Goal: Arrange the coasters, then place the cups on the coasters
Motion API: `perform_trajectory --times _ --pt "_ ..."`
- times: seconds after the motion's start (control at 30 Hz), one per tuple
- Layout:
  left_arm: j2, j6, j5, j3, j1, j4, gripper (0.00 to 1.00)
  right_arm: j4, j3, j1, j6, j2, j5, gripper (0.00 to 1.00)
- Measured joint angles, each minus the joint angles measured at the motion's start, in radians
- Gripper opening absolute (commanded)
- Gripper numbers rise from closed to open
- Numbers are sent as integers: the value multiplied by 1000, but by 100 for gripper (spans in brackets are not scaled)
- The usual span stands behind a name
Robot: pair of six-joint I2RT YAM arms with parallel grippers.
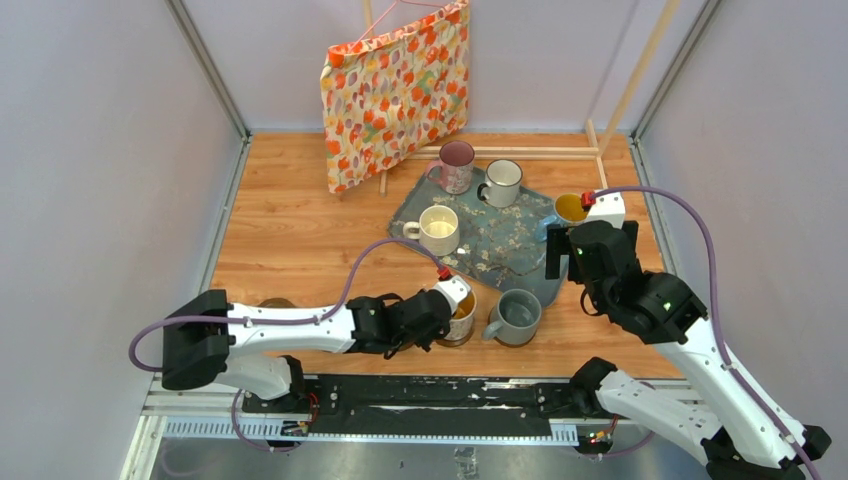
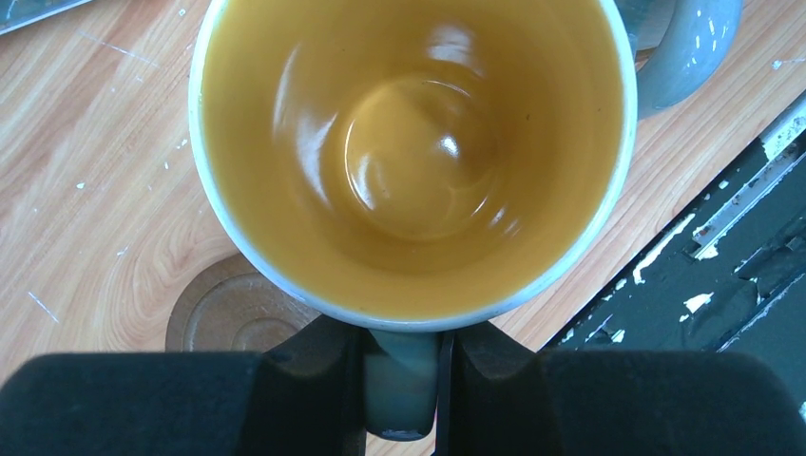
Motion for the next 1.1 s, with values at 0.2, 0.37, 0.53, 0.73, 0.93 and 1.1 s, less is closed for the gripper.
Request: perform_trajectory --times 0.2,0.37,0.53,0.73,0.93,1.1 --pt "-15 -3 -1 -15 0 0 0 0 0 0 3 1 -7 99" --pt "-18 -3 0 -20 0 1 0 0 0 0 7 2 -11 99" --pt "-19 -3 2 -21 0 1 7 0 0 0 7 2 -14 99" --pt "-19 -3 2 -21 0 1 26 0 0 0 8 2 -17 99" --pt "-21 -2 -3 -20 0 1 52 0 0 0 8 2 -17 99" --pt "-43 8 -9 -14 -1 -4 68 0 0 0 8 2 -17 99"
